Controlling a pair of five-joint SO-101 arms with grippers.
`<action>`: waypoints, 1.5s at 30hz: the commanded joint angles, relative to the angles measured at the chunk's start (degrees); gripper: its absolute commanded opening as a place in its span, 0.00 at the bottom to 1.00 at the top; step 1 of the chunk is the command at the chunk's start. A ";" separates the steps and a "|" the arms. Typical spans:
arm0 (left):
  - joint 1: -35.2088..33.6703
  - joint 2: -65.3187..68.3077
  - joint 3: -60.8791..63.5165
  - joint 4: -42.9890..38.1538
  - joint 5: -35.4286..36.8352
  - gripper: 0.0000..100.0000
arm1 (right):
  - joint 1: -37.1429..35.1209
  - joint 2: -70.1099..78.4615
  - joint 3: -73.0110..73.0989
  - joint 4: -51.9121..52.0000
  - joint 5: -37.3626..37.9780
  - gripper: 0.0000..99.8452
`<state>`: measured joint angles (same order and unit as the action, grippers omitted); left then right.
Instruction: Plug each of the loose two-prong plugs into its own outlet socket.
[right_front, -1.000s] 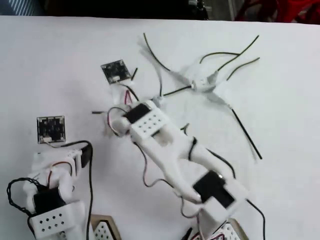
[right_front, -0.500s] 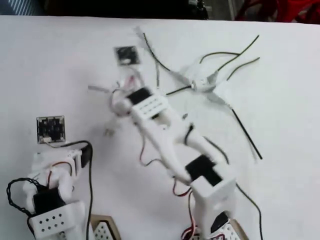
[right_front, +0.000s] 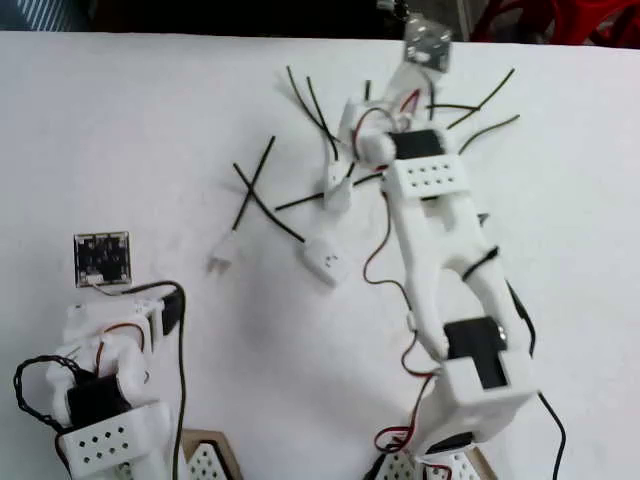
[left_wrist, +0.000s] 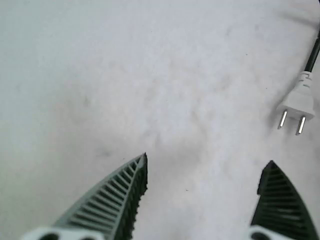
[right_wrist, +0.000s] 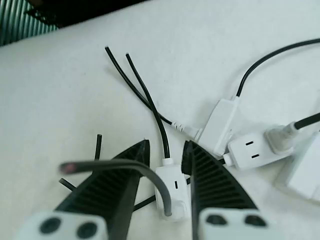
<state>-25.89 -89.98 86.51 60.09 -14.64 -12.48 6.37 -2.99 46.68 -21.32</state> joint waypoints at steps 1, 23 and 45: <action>-0.66 -0.84 -0.18 -0.79 0.35 0.34 | 0.57 -9.54 -2.90 3.47 1.93 0.11; -0.66 -0.84 -0.18 -0.62 0.35 0.34 | -29.76 4.53 1.41 9.54 -1.67 0.11; -0.66 -0.84 -0.18 -0.53 0.35 0.34 | -35.65 26.33 -12.57 12.79 -6.77 0.11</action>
<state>-25.89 -89.98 86.51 60.09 -14.64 -45.71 33.45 -12.75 57.76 -27.03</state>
